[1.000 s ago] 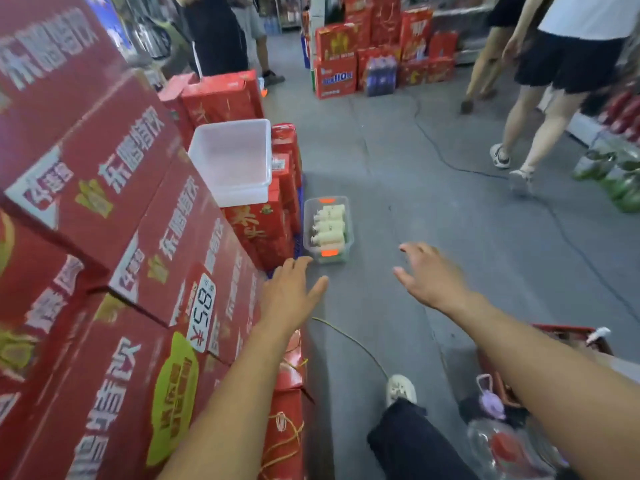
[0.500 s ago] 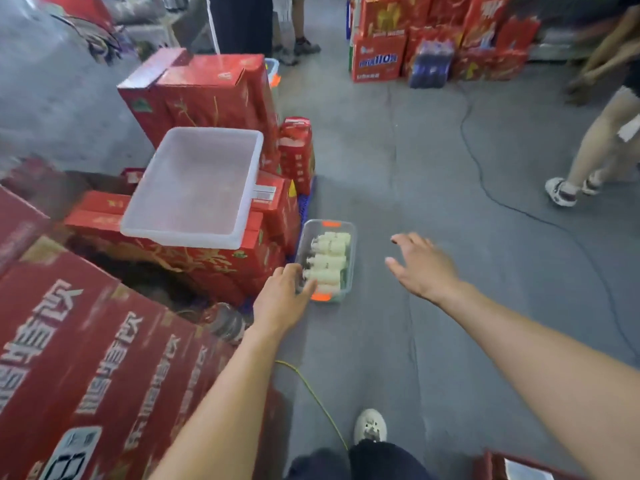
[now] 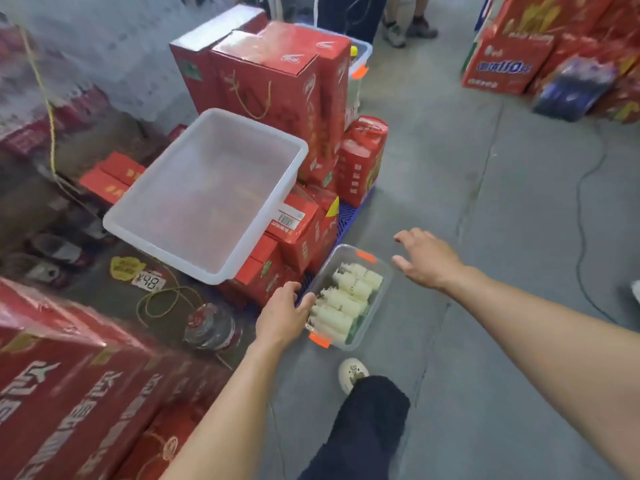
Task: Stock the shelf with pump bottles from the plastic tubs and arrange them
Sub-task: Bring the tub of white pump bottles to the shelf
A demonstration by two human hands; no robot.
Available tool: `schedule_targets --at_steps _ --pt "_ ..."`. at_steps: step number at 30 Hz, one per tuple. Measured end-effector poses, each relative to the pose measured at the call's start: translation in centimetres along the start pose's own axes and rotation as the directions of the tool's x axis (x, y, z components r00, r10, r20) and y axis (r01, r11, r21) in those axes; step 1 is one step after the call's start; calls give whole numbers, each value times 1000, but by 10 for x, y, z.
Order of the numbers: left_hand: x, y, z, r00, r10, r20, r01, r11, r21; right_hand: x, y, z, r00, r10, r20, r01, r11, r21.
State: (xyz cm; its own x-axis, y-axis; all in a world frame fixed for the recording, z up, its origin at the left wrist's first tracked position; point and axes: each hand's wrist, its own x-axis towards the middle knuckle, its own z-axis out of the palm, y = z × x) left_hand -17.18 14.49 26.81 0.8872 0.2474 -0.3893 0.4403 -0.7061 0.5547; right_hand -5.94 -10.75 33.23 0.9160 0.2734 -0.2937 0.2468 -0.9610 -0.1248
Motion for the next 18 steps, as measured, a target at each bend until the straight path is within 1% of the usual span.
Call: schedule_targets --at_steps 2,4,7,11,13,15,18 --pt "25 3 15 994 -106 25 107 992 -60 42 17 -2 997 -39 61 40 999 -17" --pt "40 7 30 982 -182 56 188 976 -112 76 33 -4 990 -76 118 80 996 -29" --pt "65 18 54 960 -265 89 276 948 -159 128 62 -4 982 -91 165 94 996 -12" --pt "93 25 86 925 -368 94 380 891 -248 180 91 18 952 -105 288 124 991 -47" --pt "108 24 105 896 -431 106 442 844 -304 207 101 36 934 -125 334 154 986 -61" --pt "126 15 129 852 -504 141 518 774 -364 238 108 60 916 -162 366 195 979 -55" --pt "151 -5 171 802 -582 135 570 678 -464 286 114 104 883 -225 413 247 969 0"
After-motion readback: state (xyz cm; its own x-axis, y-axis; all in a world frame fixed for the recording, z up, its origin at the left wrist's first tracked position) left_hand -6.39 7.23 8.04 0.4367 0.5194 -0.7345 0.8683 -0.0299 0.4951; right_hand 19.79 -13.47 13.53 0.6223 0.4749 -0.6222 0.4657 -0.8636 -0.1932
